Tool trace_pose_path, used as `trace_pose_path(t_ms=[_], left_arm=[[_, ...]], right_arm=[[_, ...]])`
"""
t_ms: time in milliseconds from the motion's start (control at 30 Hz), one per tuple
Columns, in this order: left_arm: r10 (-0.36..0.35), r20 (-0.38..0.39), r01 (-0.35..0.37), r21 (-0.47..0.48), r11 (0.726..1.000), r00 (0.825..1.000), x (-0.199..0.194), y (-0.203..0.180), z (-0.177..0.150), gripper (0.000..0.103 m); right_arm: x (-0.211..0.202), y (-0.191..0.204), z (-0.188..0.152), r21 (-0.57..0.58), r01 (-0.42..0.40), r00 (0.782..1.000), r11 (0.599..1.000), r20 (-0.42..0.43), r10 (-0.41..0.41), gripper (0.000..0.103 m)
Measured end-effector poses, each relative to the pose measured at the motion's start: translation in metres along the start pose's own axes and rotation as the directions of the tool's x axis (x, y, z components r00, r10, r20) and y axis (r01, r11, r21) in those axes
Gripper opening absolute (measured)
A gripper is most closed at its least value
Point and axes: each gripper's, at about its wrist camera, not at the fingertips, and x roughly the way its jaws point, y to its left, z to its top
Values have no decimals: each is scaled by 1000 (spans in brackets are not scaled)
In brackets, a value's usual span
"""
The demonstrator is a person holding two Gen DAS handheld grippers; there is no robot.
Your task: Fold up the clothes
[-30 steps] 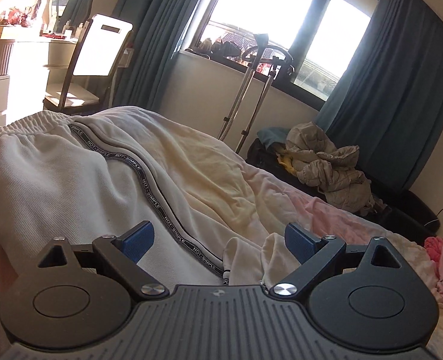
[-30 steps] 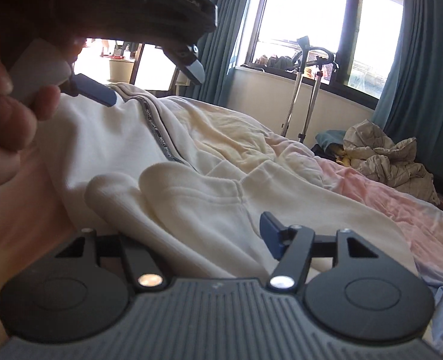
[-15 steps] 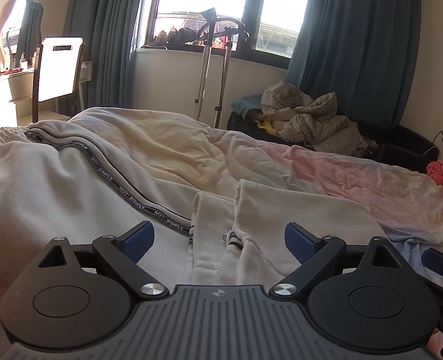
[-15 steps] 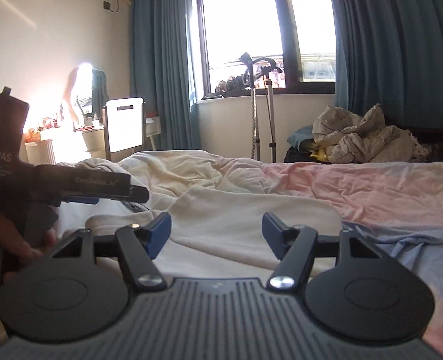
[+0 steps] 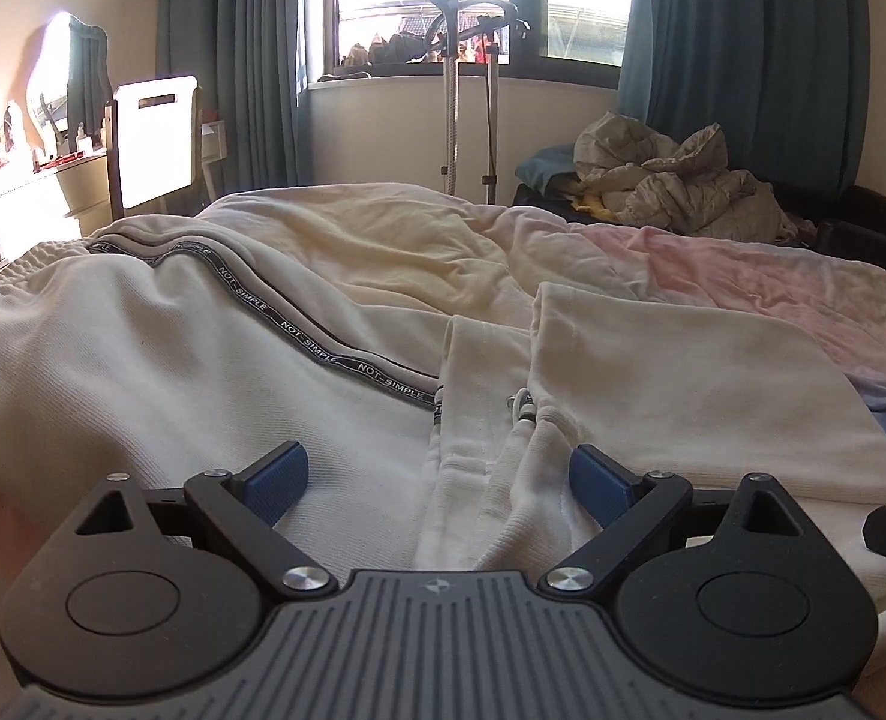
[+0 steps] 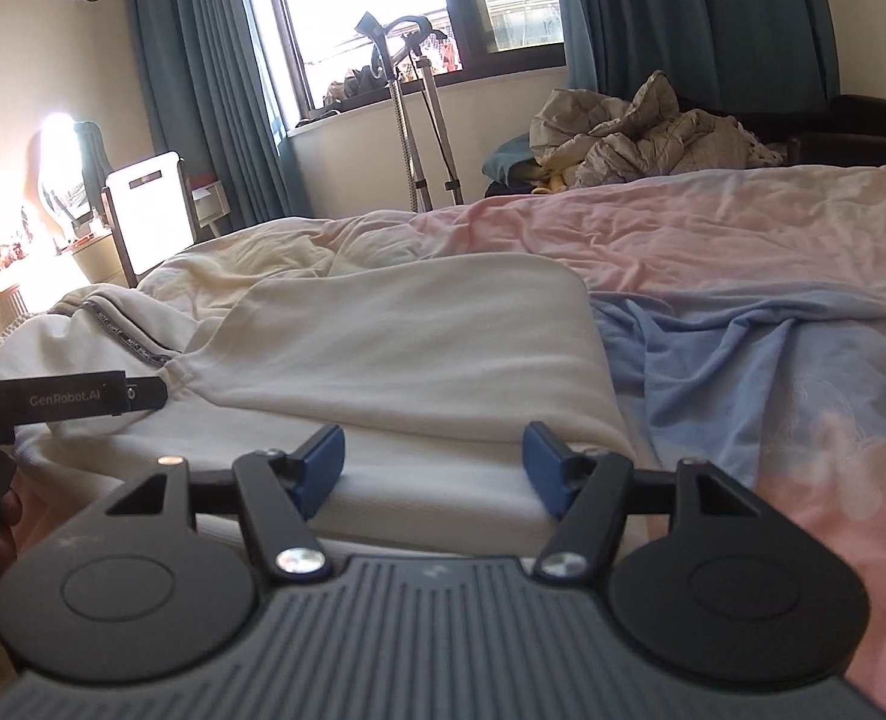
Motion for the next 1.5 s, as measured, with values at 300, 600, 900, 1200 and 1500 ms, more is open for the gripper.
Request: trace_pose_path(t_ms=[300, 600, 900, 1200, 1500], left_arm=[[8, -3, -8, 1, 1000, 1000, 1, -1, -2, 97], [13, -17, -13, -6, 1000, 1000, 3, -1, -3, 98], [22, -25, -23, -20, 1000, 999, 4, -2, -3, 98], [21, -28, -21, -20, 1000, 999, 5, -2, -4, 99], [24, -32, -26, -48, 999, 999, 7, -1, -3, 99]], right_arm=[[-6, -18, 3, 71, -8, 999, 997, 51, 5, 67], [16, -87, -7, 434, -54, 994, 899, -60, 88, 68], [7, -97, 12, 531, -308, 950, 789, 122, 289, 75], [30, -80, 10, 499, -176, 964, 848, -89, 252, 76], [15, -92, 28, 602, -395, 912, 694, 166, 375, 76]])
